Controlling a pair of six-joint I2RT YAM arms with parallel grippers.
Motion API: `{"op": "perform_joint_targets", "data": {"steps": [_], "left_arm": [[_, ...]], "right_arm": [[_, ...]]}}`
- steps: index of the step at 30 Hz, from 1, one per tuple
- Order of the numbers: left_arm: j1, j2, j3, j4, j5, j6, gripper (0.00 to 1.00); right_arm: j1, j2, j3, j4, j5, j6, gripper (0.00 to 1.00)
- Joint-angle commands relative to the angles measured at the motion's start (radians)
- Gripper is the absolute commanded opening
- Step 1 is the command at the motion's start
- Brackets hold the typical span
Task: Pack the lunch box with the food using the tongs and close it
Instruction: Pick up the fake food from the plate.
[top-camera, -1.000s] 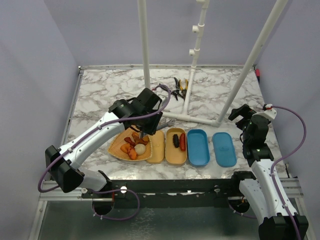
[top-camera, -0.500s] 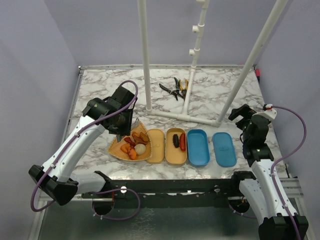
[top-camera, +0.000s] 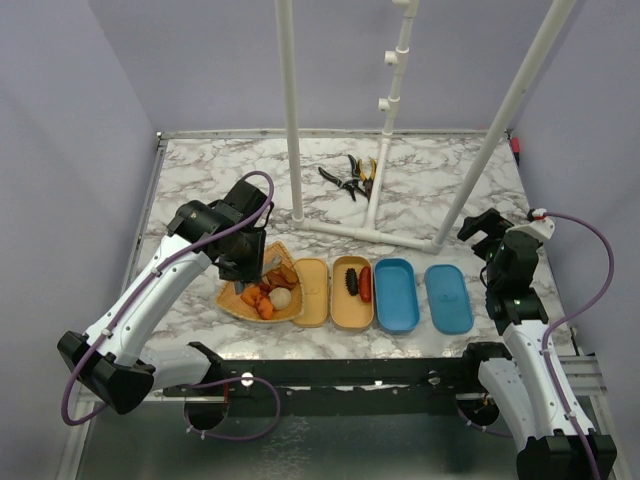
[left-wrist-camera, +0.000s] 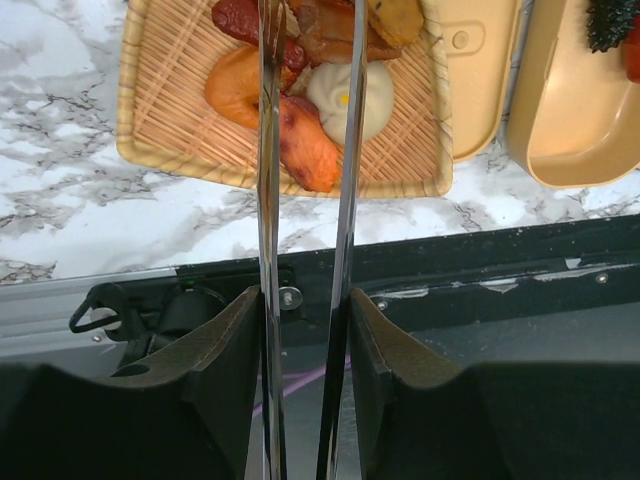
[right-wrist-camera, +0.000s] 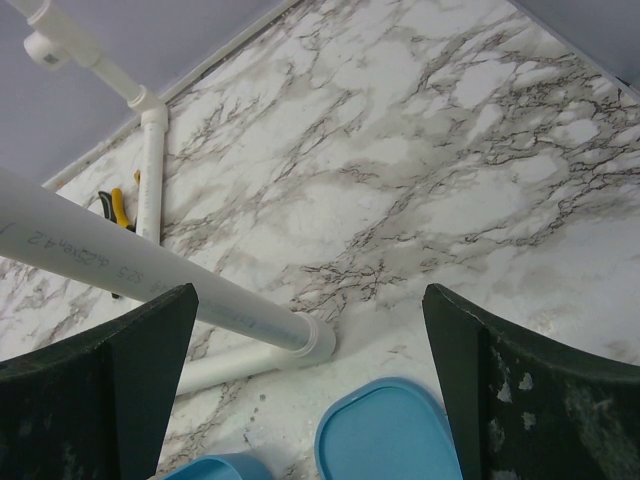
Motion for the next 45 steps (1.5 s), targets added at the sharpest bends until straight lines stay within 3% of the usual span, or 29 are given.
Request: {"op": "perform_joint_targets", "data": {"steps": [1,10,17,29,45], "left_arm": [[0.007,-0.019,0.016,-0.012,0.044,-0.033,0.39],[0.007,-0.025,-0.033,-0.012,0.044,-0.031,0.4],[0.006,-0.031,-0.019,-0.012,0.044,-0.04,0.3],[0.007,-0.02,0.043,-0.012,0.03,-0.047,0.0],[0.016,0.006,0.15,-0.014,-0.091,0.079,0.0]], "right_arm": [[-0.003,0.001,0.0,0.017,-0.014,0.003,1.0],[-0.003,0.0,-0.001,0.017,-0.014,0.004,1.0],[-0.003,0.006,-0.001,0.02,-0.017,0.004,1.0],[-0.003,0.009,-0.001,0.019,-0.018,0.005,1.0],[-0.003,0.013,0.001,0.017,-0.016,0.004,1.0]]}}
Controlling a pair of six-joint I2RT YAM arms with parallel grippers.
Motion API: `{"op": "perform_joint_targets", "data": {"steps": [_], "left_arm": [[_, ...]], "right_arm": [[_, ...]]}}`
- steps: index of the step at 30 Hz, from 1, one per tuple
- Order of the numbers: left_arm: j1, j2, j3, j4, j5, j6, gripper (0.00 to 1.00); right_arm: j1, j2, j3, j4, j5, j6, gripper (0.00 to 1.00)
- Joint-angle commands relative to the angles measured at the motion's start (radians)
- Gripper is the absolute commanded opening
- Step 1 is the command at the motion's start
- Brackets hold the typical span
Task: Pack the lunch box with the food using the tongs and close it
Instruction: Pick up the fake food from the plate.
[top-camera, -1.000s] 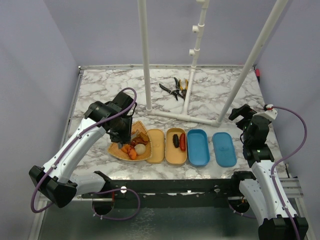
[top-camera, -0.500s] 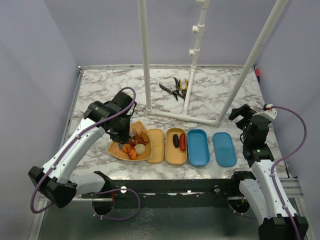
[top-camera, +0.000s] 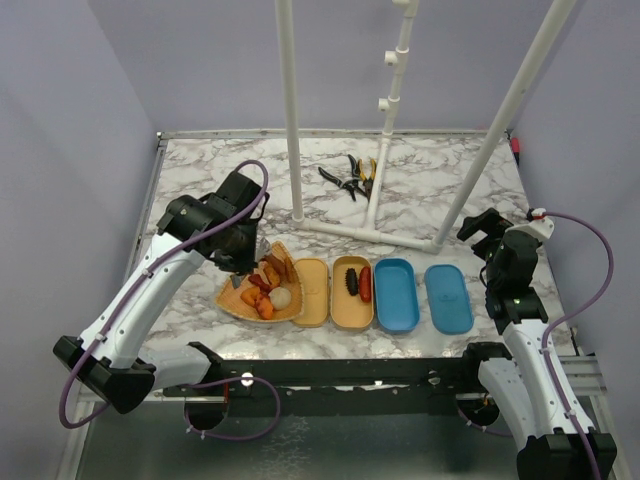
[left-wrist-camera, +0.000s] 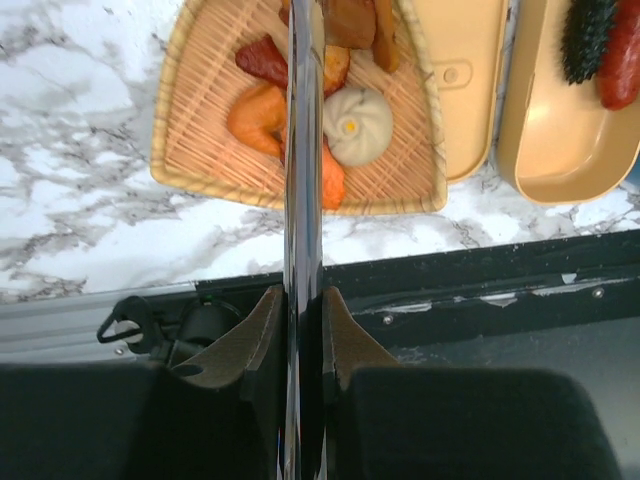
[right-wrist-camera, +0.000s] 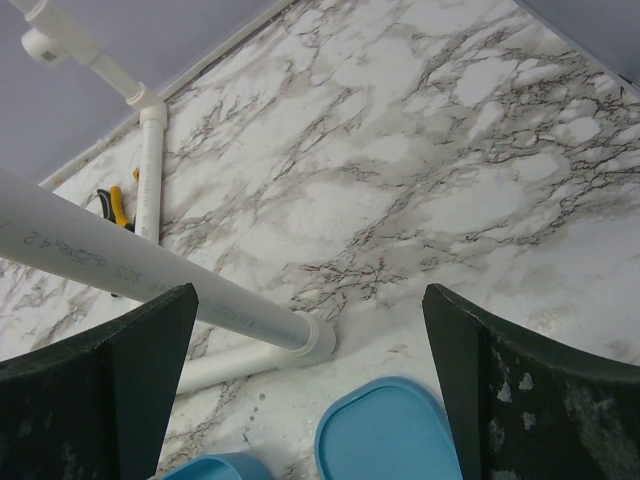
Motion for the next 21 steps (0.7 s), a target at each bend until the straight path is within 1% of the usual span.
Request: {"op": "perform_joint_targets", "data": {"steps": [1,6,12,17,21], "left_arm": [[0.006,0.003,0.077,0.013,-0.054,0.072,0.0],[0.004,-0.013,0.145,0.013,-0.035,0.119,0.0],[-0.015,-0.019,0.152,0.022,0.001,0.13,0.0],[-0.088,-0.009,0.138,0.067,0.0,0.149,0.0],[-0.188,0.037,0.129,0.11,0.004,0.172,0.0]], "right_arm": [[-0.003,0.007,0.002,0.015,-0.013,0.004,1.0],[-0.003,0.019,-0.001,0.021,-0.02,0.007,1.0],[-0.003,0.028,0.004,0.021,-0.023,0.007,1.0],[-0.003,0.018,0.004,0.016,-0.022,0.005,1.0],[-0.003,0.015,0.006,0.013,-0.019,0.004,1.0]]}}
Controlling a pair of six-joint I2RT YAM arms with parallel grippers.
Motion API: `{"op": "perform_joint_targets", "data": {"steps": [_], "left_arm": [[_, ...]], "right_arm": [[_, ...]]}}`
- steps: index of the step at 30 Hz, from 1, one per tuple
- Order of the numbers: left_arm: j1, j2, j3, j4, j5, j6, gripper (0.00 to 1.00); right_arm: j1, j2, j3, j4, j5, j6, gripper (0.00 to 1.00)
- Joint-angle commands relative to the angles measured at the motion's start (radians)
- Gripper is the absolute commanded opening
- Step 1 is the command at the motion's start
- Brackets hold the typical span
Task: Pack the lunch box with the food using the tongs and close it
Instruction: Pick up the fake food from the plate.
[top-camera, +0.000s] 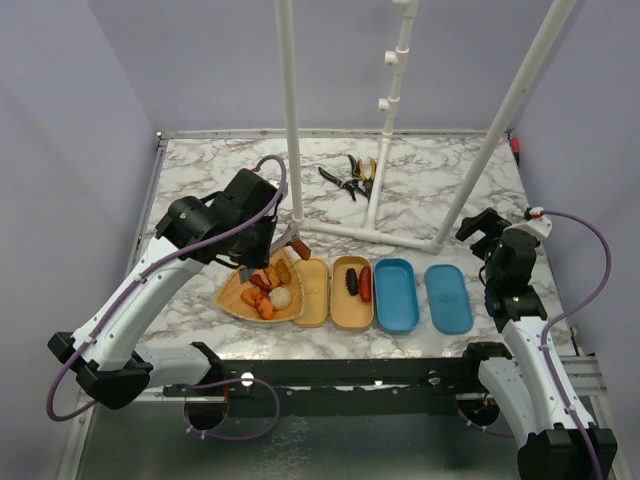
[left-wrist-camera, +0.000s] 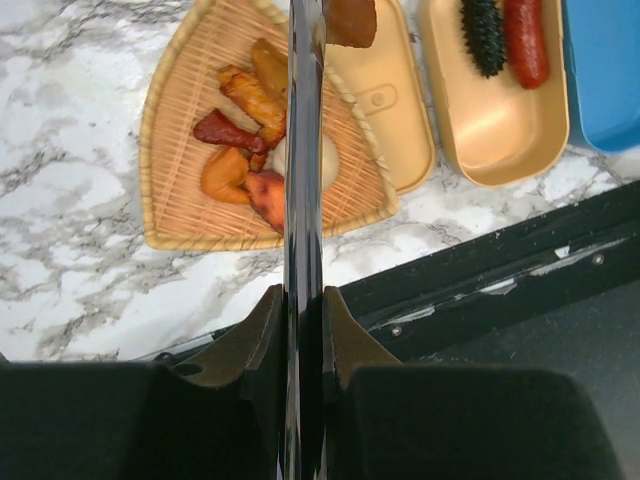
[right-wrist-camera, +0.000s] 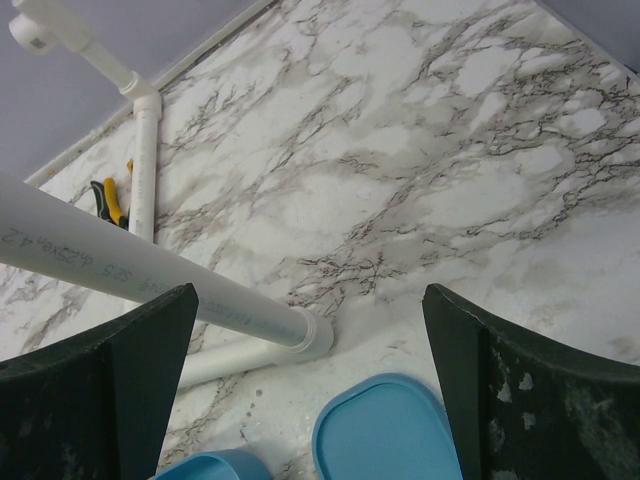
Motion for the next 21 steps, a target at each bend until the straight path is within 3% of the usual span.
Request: {"op": "perform_joint_targets", "data": {"steps": [1,9,17,21], "left_arm": [[-0.106,0.05,-0.002,0.084,0.016,0.057,0.0],[-0.158,0.096,-0.017,0.191,0.083,0.187,0.0],[-0.16,0.094,-0.07,0.218,0.218,0.209,0.0],[-0.176,0.095,-0.107,0.207,0.201,0.222,0.0]], "right_arm": [[-0.003,-0.008,0.005,0.01,-0.011,0.005,1.0],[-0.003,0.01,0.015,0.012,-0.008,-0.002,1.0],[-0.003,0.023,0.013,0.016,-0.009,0.001,1.0],[-0.003,0.023,0.013,0.016,-0.011,0.0,1.0]]}}
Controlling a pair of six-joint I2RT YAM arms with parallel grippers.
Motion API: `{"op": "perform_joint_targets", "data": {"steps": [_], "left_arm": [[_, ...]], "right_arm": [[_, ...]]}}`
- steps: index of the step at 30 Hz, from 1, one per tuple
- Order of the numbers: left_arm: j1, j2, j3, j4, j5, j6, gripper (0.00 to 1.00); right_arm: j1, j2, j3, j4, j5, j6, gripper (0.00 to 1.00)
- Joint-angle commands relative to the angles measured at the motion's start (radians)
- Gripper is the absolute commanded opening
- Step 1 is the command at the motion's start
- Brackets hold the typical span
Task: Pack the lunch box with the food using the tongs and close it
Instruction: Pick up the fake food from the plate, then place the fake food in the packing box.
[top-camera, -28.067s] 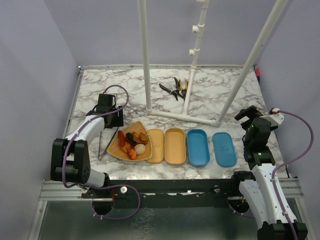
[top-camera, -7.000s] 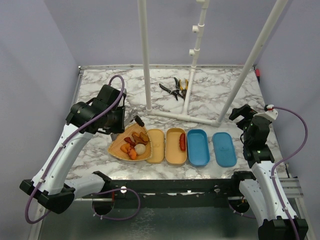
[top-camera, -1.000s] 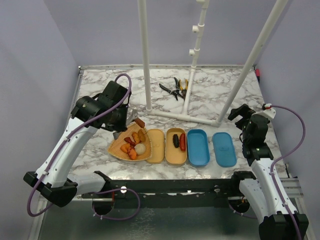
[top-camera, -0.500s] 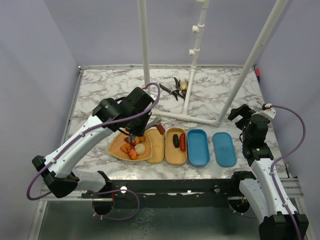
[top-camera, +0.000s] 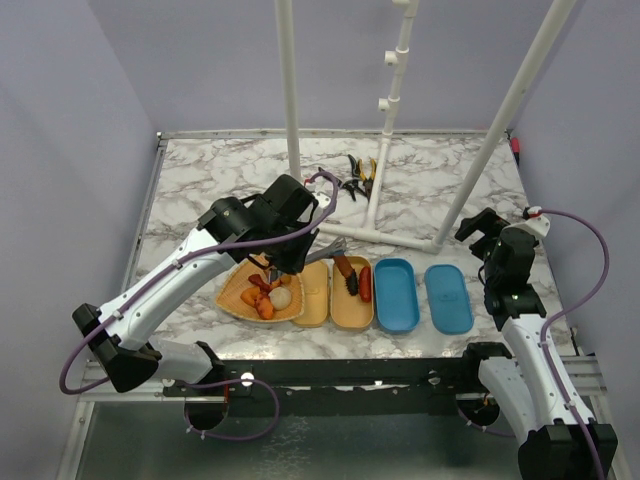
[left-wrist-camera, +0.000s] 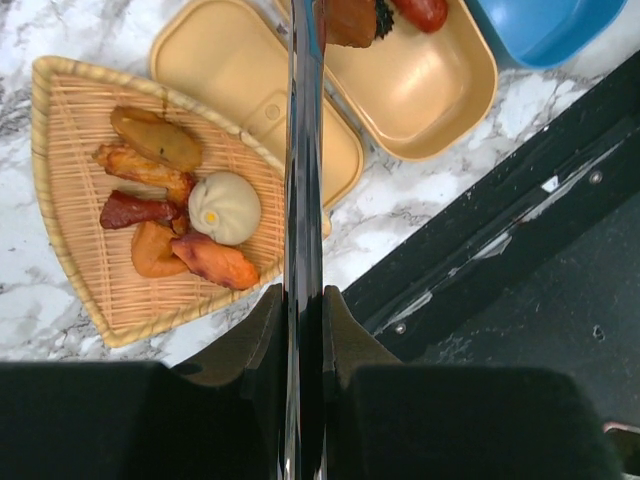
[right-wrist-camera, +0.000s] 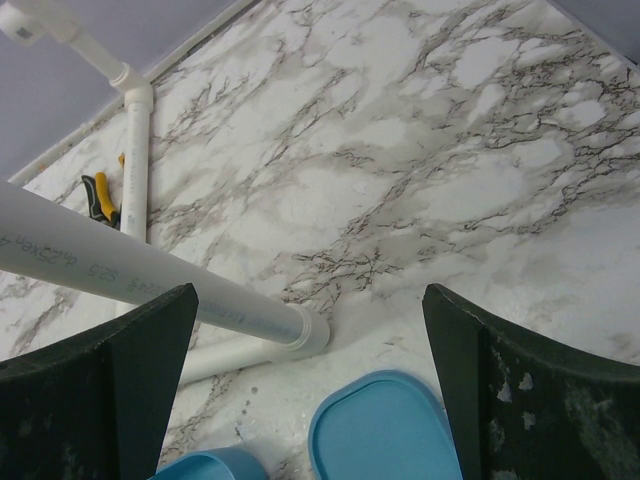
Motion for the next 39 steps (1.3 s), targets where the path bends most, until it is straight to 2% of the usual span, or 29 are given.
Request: {"op": "perform_joint_targets", "data": {"steps": [1,14,31,39], "left_arm": [[-0.023,-0.013,-0.036,0.011,0.036,0.036,0.0],[-0.098,0.073,-0.014,0.016,0.058,0.095,0.0],[-0.101,0.075,0.023,-0.009,-0.042,0.076,0.0],[-0.101,0.097,0.025,-0.011,-0.026,0.066,0.0]], "right_arm": [[-0.003,0.001,0.014,0.015,-0.01,0.001,1.0],[-0.003,-0.002,0.015,0.007,-0.003,-0.002,1.0],[-0.003,0.006,0.02,0.007,-0.002,-0.005,1.0],[-0.003,0.014,0.02,0.008,-0.005,-0.004,1.0]]}}
